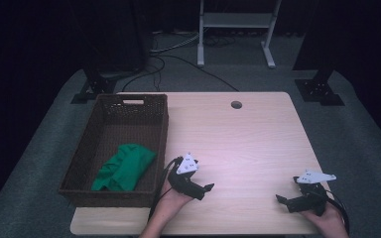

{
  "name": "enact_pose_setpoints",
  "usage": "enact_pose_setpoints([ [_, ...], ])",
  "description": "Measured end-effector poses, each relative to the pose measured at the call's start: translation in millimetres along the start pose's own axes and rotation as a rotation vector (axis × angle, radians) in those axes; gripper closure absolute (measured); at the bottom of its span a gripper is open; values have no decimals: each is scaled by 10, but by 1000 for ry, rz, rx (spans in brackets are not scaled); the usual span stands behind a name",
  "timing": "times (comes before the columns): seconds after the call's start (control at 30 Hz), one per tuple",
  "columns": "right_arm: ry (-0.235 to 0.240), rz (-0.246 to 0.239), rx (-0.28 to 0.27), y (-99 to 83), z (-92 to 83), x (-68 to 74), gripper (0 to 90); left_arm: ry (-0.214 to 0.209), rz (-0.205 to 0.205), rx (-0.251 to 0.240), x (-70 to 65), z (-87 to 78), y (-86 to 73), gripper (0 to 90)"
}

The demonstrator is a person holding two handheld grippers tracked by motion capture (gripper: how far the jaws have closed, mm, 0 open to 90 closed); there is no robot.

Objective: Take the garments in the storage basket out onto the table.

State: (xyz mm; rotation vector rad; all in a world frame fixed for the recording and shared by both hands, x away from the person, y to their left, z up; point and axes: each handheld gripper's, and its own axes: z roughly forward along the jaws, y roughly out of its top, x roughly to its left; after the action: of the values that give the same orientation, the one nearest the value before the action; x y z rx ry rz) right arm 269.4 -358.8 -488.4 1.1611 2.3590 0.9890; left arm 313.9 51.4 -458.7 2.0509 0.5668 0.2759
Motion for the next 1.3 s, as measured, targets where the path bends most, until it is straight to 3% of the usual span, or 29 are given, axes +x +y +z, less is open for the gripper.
enact_pose_setpoints([
  [1.3,0,0,0,0,0,0,0,-4,-7,-29,-10,-88,99,13],
])
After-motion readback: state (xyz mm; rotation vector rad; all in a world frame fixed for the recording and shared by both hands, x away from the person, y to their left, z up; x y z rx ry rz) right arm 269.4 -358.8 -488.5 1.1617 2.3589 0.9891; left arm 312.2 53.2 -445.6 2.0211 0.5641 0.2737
